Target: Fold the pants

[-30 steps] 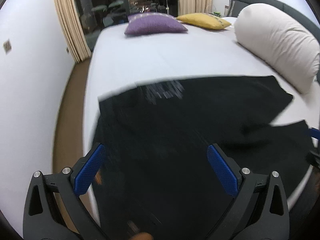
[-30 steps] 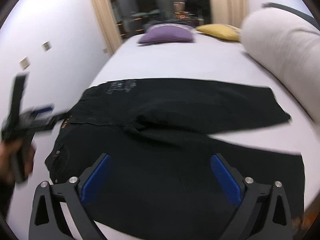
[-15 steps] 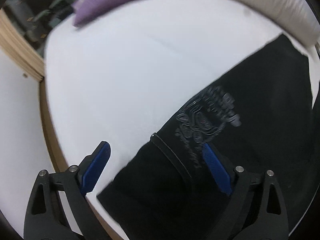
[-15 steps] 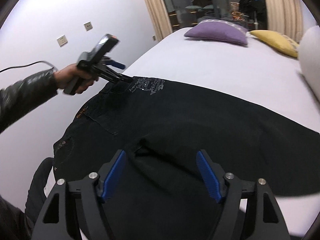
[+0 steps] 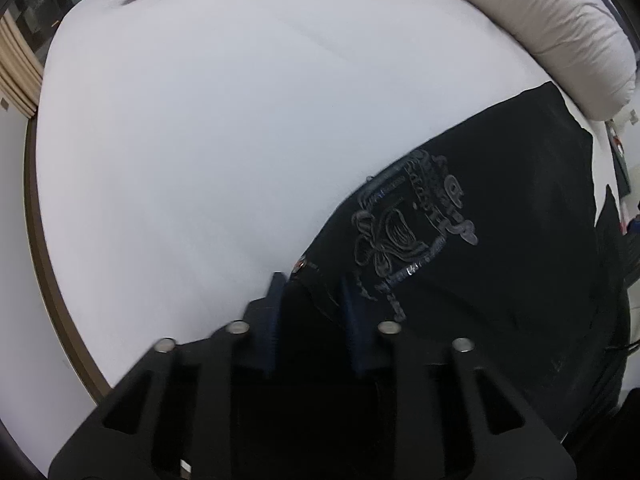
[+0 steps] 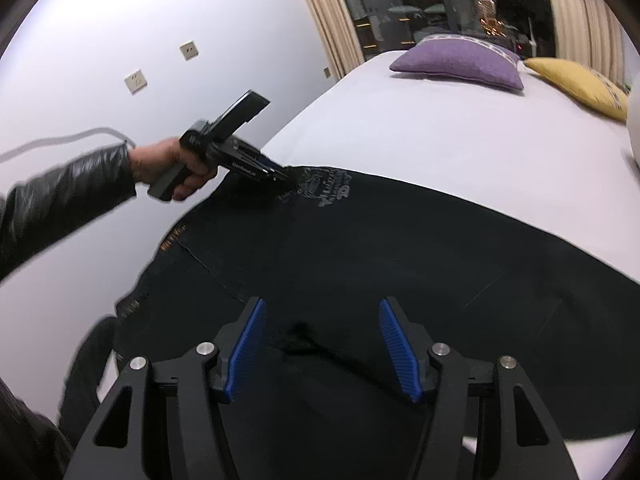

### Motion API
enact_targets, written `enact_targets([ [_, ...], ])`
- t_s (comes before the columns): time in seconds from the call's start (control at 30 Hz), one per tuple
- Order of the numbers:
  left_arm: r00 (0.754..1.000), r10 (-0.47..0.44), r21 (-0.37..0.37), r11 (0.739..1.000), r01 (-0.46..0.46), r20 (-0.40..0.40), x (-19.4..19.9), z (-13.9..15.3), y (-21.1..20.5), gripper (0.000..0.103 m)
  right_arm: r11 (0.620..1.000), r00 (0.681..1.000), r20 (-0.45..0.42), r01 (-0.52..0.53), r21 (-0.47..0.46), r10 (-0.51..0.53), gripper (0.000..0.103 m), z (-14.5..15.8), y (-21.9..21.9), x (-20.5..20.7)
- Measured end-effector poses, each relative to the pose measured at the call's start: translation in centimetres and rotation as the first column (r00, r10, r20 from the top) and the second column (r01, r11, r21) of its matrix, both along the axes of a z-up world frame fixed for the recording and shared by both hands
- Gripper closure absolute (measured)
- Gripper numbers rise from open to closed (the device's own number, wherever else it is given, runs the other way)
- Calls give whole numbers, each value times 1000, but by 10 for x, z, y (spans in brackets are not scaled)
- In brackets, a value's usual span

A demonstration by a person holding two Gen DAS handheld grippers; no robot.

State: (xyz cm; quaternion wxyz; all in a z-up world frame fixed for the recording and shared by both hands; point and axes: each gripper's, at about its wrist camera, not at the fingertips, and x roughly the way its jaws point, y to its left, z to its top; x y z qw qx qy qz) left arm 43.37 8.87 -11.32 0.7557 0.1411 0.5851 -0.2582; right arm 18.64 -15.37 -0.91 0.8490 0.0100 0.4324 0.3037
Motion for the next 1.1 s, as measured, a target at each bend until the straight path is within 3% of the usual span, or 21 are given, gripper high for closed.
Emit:
enact_targets([
  [0.13,999,9,-16,1000,-9,50,-3,16,0,93,986,993,32,-109,-126,114,40,19,28,8],
  [0.3,979,-44,14,999,42,198,-32,38,-6,96,950,974,78,-187,-251,212,40,32,65,60],
  [0.47,948,-78,17,997,77,310,-58,51,-16,96,895,951,80,-248,-372,297,40,20,104,122],
  [0.67,917,-113,47,994,103,381,-79,53,-19,96,843,948,-1,-284,-457,318,40,-18,123,180],
  [0.73,917,-114,45,993,105,382,-86,56,-17,96,838,950,-39,-293,-461,310,47,-30,122,192],
  [0.77,919,-109,40,994,101,380,-86,54,-7,96,836,950,-67,-300,-459,304,59,-35,121,198],
  [0.8,919,-104,37,995,97,379,-85,54,-7,96,839,951,-88,-304,-452,297,78,-38,120,201],
  [0.87,919,-95,31,995,90,382,-91,52,-7,96,852,953,-99,-300,-430,286,91,-39,116,201],
  [1.1,917,-55,3,998,58,395,-102,60,2,96,965,984,-147,-129,-228,96,96,-24,94,195],
])
